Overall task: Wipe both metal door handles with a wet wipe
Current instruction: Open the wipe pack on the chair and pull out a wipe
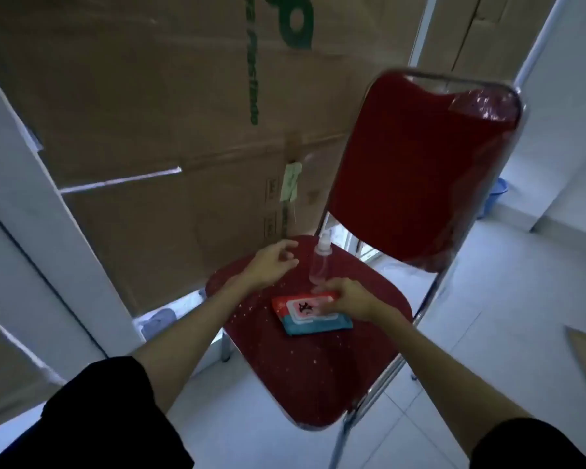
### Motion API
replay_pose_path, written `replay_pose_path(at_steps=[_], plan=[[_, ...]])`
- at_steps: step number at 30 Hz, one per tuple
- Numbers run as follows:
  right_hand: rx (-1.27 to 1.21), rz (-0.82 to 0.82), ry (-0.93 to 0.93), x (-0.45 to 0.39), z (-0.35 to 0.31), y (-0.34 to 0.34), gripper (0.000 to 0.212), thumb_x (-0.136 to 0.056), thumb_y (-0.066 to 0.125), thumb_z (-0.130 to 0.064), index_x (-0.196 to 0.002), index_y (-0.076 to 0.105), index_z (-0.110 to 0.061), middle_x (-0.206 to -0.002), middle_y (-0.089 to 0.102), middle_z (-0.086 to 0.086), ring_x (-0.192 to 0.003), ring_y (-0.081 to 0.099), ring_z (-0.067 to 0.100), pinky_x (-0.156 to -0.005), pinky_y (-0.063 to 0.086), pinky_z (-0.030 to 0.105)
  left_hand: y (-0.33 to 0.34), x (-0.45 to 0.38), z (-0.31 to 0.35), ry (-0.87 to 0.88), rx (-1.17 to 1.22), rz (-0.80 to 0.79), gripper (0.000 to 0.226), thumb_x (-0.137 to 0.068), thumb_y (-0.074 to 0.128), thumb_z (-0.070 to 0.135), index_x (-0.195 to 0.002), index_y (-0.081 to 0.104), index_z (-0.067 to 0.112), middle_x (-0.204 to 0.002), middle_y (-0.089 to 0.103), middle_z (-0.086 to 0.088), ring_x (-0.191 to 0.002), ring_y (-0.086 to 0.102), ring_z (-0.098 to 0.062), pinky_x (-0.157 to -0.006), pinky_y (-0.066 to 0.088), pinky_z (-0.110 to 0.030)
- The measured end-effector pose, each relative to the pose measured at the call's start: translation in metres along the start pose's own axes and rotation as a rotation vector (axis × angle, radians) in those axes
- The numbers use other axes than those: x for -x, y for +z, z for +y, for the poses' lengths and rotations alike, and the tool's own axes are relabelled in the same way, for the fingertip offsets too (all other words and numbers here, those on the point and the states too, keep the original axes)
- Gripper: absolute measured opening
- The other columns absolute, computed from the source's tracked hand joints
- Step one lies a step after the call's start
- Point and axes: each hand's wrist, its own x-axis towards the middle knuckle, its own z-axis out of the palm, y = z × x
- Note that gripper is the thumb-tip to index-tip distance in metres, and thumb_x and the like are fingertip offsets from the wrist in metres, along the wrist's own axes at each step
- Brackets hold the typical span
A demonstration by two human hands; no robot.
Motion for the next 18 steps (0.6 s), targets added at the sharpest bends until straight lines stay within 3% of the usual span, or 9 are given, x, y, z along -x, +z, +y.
replay_pose_path(at_steps=[4,9,13,15,18], plan=[[0.168,-0.068,-0.105,-0.015,0.020,0.019,0.061,-0.065,0.085,-0.032,-0.122,0.064,-0.020,-0.117,0.057,-0.007,-0.108,0.052,0.007,-0.091,0.038,0.017,0.028,-0.005,-0.037,0.032,-0.037,-0.074,0.032,-0.092,0.060,0.022,-0.123,0.060,0.019,-0.119,0.064,-0.003,-0.114,0.057,-0.014,-0.097,0.040,-0.022],[0.086,0.024,-0.212,-0.019,0.035,0.022,0.042,-0.070,0.081,-0.038,-0.110,0.070,-0.028,-0.112,0.065,-0.010,-0.105,0.058,0.007,-0.092,0.044,0.023,0.044,0.016,-0.060,0.121,0.090,-0.128,0.033,-0.088,0.063,0.036,-0.119,0.064,0.024,-0.120,0.063,0.009,-0.113,0.056,-0.006,-0.100,0.041,-0.024],[0.082,0.061,-0.208,-0.018,0.035,0.017,0.028,-0.078,0.071,-0.046,-0.101,0.073,-0.031,-0.094,0.071,-0.006,-0.086,0.062,0.000,-0.076,0.048,0.020,0.049,0.032,-0.071,0.162,-0.014,-0.141,0.052,-0.077,0.073,0.043,-0.124,0.058,0.030,-0.121,0.055,0.008,-0.112,0.050,-0.004,-0.093,0.038,-0.015],[0.068,0.166,-0.186,-0.023,0.031,0.017,0.023,-0.082,0.065,-0.049,-0.092,0.073,-0.029,-0.080,0.069,-0.009,-0.070,0.060,-0.004,-0.066,0.047,0.018,0.051,0.030,-0.072,0.194,-0.027,-0.116,0.051,-0.076,0.075,0.041,-0.123,0.057,0.031,-0.119,0.056,0.006,-0.109,0.052,-0.007,-0.090,0.039,-0.014],[-0.085,0.407,-0.100,-0.037,0.032,0.020,0.029,-0.077,0.068,-0.054,-0.077,0.062,-0.025,-0.076,0.069,-0.001,-0.069,0.067,0.015,-0.067,0.056,0.036,0.056,0.024,-0.067,0.192,0.155,-0.028,0.041,-0.083,0.070,0.030,-0.121,0.055,0.026,-0.113,0.061,0.007,-0.104,0.059,-0.010,-0.088,0.048,-0.021]])
